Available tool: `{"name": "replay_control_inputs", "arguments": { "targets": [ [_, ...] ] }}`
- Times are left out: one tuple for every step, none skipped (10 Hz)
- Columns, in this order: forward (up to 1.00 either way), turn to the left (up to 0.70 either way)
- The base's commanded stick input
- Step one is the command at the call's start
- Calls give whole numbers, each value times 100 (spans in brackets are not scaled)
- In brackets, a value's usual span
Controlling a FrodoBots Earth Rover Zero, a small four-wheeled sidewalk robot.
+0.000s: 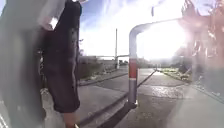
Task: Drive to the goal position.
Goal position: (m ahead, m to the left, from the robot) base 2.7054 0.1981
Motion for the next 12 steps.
{"name": "replay_control_inputs", "arguments": {
  "targets": [
    [-85,0],
    [-85,0],
    [-85,0],
    [-85,0],
    [-85,0],
    [-85,0],
    [-85,0],
    [-85,0],
    [-85,0],
    [-85,0],
    [-85,0],
    [-85,0]
  ]
}}
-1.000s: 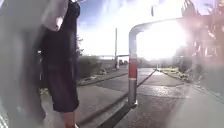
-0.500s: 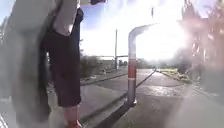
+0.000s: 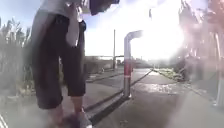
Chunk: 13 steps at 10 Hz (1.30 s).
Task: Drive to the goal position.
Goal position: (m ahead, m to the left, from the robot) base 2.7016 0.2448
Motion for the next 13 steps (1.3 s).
{"name": "replay_control_inputs", "arguments": {
  "targets": [
    [-85,0],
    [-85,0],
    [-71,0],
    [-41,0],
    [-12,0],
    [0,0],
    [0,0],
    [0,0],
    [0,0],
    [0,0],
    [0,0],
    [0,0],
    [0,0]
  ]
}}
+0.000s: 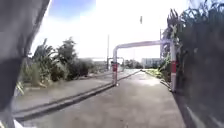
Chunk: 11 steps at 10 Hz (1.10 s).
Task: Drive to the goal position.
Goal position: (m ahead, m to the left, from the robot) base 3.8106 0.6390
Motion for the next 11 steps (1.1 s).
{"name": "replay_control_inputs", "arguments": {
  "targets": [
    [0,0],
    [85,0],
    [85,0],
    [85,0],
    [57,0],
    [25,0],
    [0,0],
    [0,0],
    [0,0],
    [0,0],
    [0,0]
  ]
}}
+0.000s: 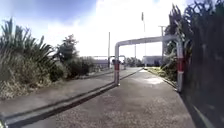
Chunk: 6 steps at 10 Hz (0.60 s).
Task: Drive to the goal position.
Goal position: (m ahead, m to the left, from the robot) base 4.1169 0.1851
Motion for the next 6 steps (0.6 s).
{"name": "replay_control_inputs", "arguments": {
  "targets": [
    [0,0],
    [0,0],
    [0,0],
    [0,0],
    [17,0],
    [45,0]
  ]
}}
